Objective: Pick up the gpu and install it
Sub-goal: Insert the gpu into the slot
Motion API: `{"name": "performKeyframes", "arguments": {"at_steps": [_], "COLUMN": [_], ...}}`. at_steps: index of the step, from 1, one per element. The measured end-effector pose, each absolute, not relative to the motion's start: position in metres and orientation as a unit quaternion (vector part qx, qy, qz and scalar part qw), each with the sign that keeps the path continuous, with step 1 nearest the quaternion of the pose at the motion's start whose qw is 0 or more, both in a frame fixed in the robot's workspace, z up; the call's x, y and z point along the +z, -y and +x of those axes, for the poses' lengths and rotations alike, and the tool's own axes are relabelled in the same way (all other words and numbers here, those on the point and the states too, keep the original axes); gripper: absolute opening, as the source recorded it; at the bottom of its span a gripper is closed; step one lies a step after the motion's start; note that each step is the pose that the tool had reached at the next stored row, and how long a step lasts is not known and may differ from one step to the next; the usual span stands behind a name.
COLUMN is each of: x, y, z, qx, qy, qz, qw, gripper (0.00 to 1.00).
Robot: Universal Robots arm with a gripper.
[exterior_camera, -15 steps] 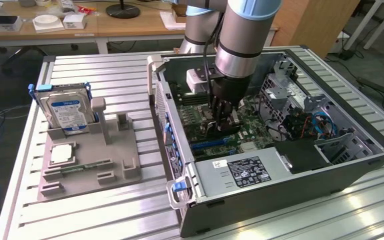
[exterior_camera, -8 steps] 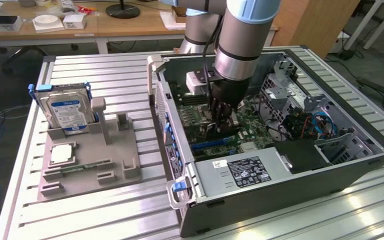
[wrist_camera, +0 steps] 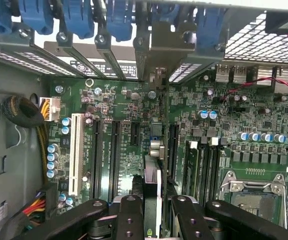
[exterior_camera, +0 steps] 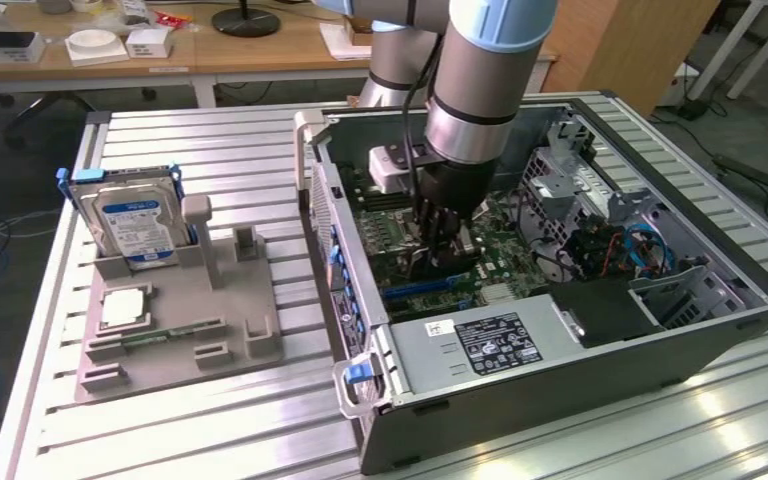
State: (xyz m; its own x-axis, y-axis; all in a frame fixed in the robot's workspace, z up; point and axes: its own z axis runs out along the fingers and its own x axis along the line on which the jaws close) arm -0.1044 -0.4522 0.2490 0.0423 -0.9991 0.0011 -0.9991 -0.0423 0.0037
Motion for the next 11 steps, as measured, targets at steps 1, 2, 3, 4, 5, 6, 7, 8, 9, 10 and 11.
{"name": "performKeyframes", "arguments": {"at_steps": [1, 2, 3, 4, 5, 6, 7, 8, 9, 10, 11], "x": [0.2485, 0.2477, 0.2469, 0.2458, 0.2447, 0.2439, 0.2437, 0.2438, 0.2438, 0.2437, 0.2437], "y": [0.4522, 0.4522, 0.4522, 0.4522, 0.4522, 0.4522, 0.4522, 0.4522, 0.4522, 0.4522, 0.4522], "z": [-0.1045, -0.1047, -0.1048, -0.1049, -0.1050, -0.1050, -0.1051, -0.1051, -0.1051, -0.1051, -0.1051], "qx": [-0.001, -0.001, -0.001, -0.001, -0.001, -0.001, -0.001, -0.001, -0.001, -0.001, -0.001], "qy": [0.692, 0.692, 0.692, 0.692, 0.692, 0.692, 0.692, 0.692, 0.692, 0.692, 0.692], "qz": [0.722, 0.722, 0.722, 0.722, 0.722, 0.722, 0.722, 0.722, 0.722, 0.722, 0.722], "qw": [0.002, 0.002, 0.002, 0.002, 0.002, 0.002, 0.002, 0.002, 0.002, 0.002, 0.002], "gripper": [0.27, 0.27, 0.27, 0.27, 0.27, 0.27, 0.27, 0.27, 0.27, 0.27, 0.27]}}
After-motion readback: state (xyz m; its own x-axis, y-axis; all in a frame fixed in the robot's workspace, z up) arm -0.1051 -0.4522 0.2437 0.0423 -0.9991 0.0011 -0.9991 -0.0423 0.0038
